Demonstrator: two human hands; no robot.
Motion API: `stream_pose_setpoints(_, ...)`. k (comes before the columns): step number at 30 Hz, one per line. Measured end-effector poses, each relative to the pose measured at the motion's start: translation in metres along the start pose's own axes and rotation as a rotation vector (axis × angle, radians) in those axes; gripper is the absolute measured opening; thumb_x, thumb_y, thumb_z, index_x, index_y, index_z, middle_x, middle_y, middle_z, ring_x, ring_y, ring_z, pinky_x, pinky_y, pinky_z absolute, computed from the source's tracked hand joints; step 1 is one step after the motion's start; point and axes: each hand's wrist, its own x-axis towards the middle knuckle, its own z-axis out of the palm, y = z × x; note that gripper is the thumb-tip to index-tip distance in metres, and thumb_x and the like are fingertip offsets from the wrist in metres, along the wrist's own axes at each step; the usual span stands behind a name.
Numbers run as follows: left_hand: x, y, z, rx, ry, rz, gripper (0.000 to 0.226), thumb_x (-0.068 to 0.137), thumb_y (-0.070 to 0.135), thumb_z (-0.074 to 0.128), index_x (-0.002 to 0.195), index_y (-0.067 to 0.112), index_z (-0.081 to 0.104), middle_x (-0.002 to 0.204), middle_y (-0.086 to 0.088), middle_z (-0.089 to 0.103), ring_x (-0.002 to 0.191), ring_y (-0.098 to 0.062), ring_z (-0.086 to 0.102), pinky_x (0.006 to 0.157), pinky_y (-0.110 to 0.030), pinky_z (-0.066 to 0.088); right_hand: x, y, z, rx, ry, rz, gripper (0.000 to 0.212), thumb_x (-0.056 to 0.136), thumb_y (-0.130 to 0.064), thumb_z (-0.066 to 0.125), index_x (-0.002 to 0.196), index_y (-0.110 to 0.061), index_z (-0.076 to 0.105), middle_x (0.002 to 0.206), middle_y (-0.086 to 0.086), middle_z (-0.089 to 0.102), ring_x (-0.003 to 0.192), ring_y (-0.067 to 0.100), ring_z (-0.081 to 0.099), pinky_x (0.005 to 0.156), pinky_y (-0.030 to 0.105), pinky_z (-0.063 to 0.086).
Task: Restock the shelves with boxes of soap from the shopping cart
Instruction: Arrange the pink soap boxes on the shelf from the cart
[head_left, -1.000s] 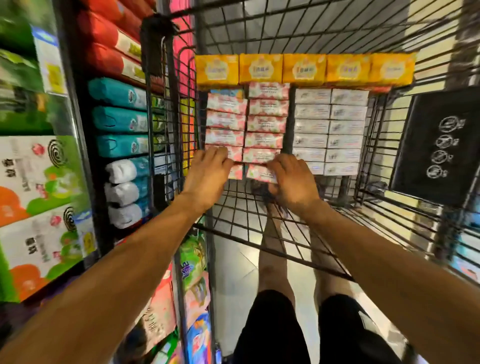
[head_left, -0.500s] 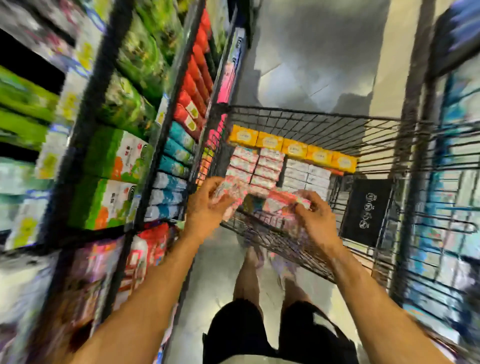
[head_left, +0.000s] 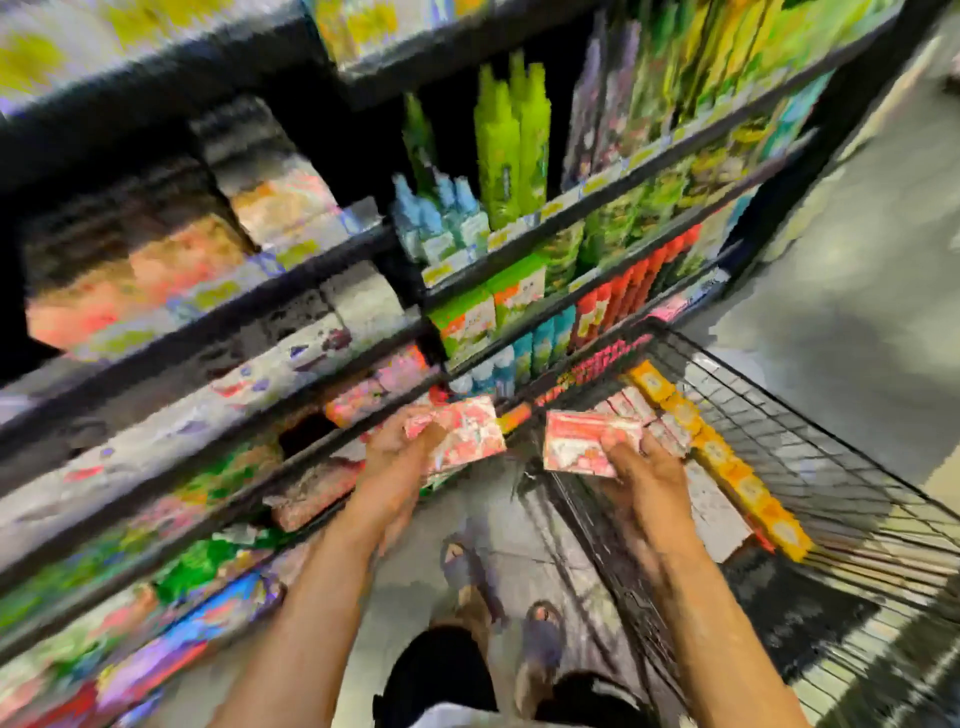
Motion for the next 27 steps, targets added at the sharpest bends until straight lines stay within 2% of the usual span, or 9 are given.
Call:
stream_pose_setpoints(2, -0.028, 0.010, -0.031, -0.090, 0.054, -0.017, 0.015, 0.086, 0.018, 0.077, 0.098, 0.019, 0.068, 0.093, -0.005, 0.072, 0.083, -0.018, 0.063, 0.072, -0.030, 0.049, -0.013, 0.002, 0.031, -0.030, -0.117, -0.009, 0.055, 0.065, -0.040, 0.090, 0.109, -0.012, 0.075, 0.106, 0.012, 0.077, 0.089, 0.019, 0.074, 0.082, 0.033, 0.061)
stream_pose_setpoints(7, -0.086, 0.022, -0.116, -0.250, 0.241, 0.052, 0.023, 0.090, -0.001, 0.064, 0.108, 0.012, 0.067, 0.102, -0.015, 0.073, 0.098, -0.030, 0.063, 0.085, -0.036, 0.052, -0.044, 0.019, 0.115, -0.100, -0.309, 0.012, 0.090, 0.051, -0.052, 0.098, 0.120, -0.002, 0.069, 0.114, 0.017, 0.075, 0.098, 0.025, 0.072, 0.088, 0.037, 0.060)
stream_pose_setpoints(10, -0.120, 0.034, -0.161, -0.293, 0.322, 0.128, 0.032, 0.092, -0.003, 0.060, 0.124, 0.000, 0.060, 0.111, -0.021, 0.072, 0.096, -0.029, 0.069, 0.076, -0.036, 0.062, -0.065, 0.034, 0.166, -0.099, -0.394, 0.040, 0.071, 0.065, -0.039, 0.090, 0.120, -0.001, 0.067, 0.112, 0.016, 0.075, 0.101, 0.028, 0.069, 0.083, 0.033, 0.061)
stream_pose_setpoints(13, -0.148, 0.048, -0.208, -0.337, 0.394, 0.204, 0.030, 0.090, 0.006, 0.065, 0.120, 0.001, 0.064, 0.109, -0.018, 0.074, 0.088, -0.020, 0.074, 0.070, -0.028, 0.060, -0.088, 0.049, 0.215, -0.079, -0.495, 0.069, 0.051, 0.083, -0.026, 0.075, 0.125, 0.001, 0.064, 0.120, 0.022, 0.072, 0.104, 0.029, 0.068, 0.096, 0.045, 0.053)
stream_pose_setpoints(16, -0.169, 0.065, -0.255, -0.324, 0.416, 0.273, 0.035, 0.086, 0.014, 0.069, 0.120, 0.007, 0.066, 0.113, -0.014, 0.075, 0.103, -0.024, 0.072, 0.085, -0.030, 0.060, -0.105, 0.060, 0.260, -0.079, -0.569, 0.072, 0.053, 0.088, -0.023, 0.075, 0.128, 0.007, 0.059, 0.120, 0.023, 0.071, 0.106, 0.031, 0.067, 0.104, 0.052, 0.047)
stream_pose_setpoints(18, -0.177, 0.079, -0.284, -0.288, 0.411, 0.291, 0.032, 0.088, 0.008, 0.069, 0.120, 0.006, 0.065, 0.113, -0.013, 0.075, 0.106, -0.026, 0.071, 0.091, -0.031, 0.058, -0.114, 0.068, 0.287, -0.089, -0.599, 0.056, 0.074, 0.076, -0.035, 0.090, 0.128, 0.007, 0.058, 0.121, 0.026, 0.069, 0.107, 0.034, 0.064, 0.103, 0.052, 0.047)
stream_pose_setpoints(21, -0.177, 0.100, -0.321, -0.225, 0.377, 0.311, 0.037, 0.086, 0.003, 0.072, 0.122, 0.006, 0.062, 0.115, -0.014, 0.074, 0.107, -0.027, 0.071, 0.094, -0.038, 0.057, -0.125, 0.077, 0.324, -0.118, -0.620, 0.002, 0.091, 0.049, -0.047, 0.101, 0.121, -0.003, 0.065, 0.113, 0.020, 0.074, 0.096, 0.025, 0.070, 0.083, 0.034, 0.058)
stream_pose_setpoints(23, -0.171, 0.116, -0.341, -0.159, 0.362, 0.327, 0.039, 0.085, 0.002, 0.074, 0.121, 0.009, 0.061, 0.115, -0.012, 0.073, 0.107, -0.027, 0.071, 0.094, -0.041, 0.056, -0.129, 0.082, 0.341, -0.123, -0.610, -0.009, 0.074, 0.055, -0.035, 0.099, 0.115, -0.007, 0.067, 0.104, 0.015, 0.075, 0.087, 0.019, 0.073, 0.075, 0.027, 0.060)
stream_pose_setpoints(27, -0.147, 0.146, -0.364, -0.066, 0.349, 0.392, 0.032, 0.082, -0.001, 0.075, 0.109, 0.013, 0.066, 0.106, -0.007, 0.075, 0.097, -0.023, 0.072, 0.082, -0.036, 0.060, -0.136, 0.088, 0.359, -0.063, -0.570, -0.042, 0.023, 0.088, -0.003, 0.071, 0.109, -0.009, 0.066, 0.098, 0.009, 0.076, 0.087, 0.018, 0.074, 0.072, 0.025, 0.059)
